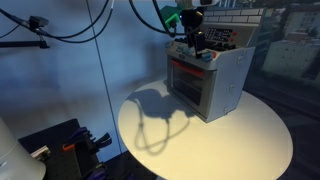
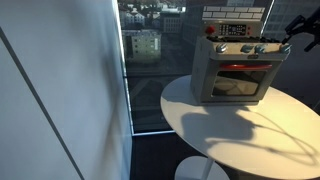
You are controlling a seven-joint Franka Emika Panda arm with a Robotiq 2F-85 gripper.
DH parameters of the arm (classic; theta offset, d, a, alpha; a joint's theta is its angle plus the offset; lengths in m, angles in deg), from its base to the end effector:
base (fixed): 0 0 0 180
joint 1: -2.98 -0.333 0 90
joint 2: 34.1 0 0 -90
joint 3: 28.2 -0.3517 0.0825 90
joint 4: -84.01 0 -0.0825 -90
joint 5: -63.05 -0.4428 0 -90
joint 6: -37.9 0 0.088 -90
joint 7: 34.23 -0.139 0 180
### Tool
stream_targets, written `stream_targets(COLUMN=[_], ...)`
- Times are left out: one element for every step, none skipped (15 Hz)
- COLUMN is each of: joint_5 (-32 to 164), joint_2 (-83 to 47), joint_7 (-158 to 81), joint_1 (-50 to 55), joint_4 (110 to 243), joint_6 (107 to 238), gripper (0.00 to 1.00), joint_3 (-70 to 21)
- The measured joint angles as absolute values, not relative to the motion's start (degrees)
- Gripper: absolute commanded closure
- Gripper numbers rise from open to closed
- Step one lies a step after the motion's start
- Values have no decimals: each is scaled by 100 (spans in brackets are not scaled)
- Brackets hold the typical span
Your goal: Turn the last knob on the stove anti-clockwise
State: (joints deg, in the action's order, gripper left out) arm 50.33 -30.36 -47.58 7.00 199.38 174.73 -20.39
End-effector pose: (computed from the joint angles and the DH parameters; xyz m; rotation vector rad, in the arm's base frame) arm 0.6463 -0.1273 0.4306 -2.8152 0.8344 -0.4549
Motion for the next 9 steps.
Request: stream_targets(joint_5=[5033, 5033, 5033, 5033, 5033, 5033, 5033, 5033, 5033], joint_2=[-3037, -3037, -3036, -3036, -3036, -3036, -3036, -3036, -3036], joint_7=[-4758, -4758, -4757, -4757, -4757, -4758, -4758, -4758, -4759], joint_1=[700, 700, 700, 700, 700, 700, 700, 700, 700], joint_4=[19939, 19939, 19939, 19942, 19950, 19961, 19972, 19984, 19998], joint_6=[17473, 17473, 17473, 17475, 17488, 17520, 17564, 17621, 17692], gripper=[0, 0, 0, 0, 0, 0, 0, 0, 0], joint_3=[-2040, -2042, -2042, -2043, -2044, -2046, -2048, -2051, -2054])
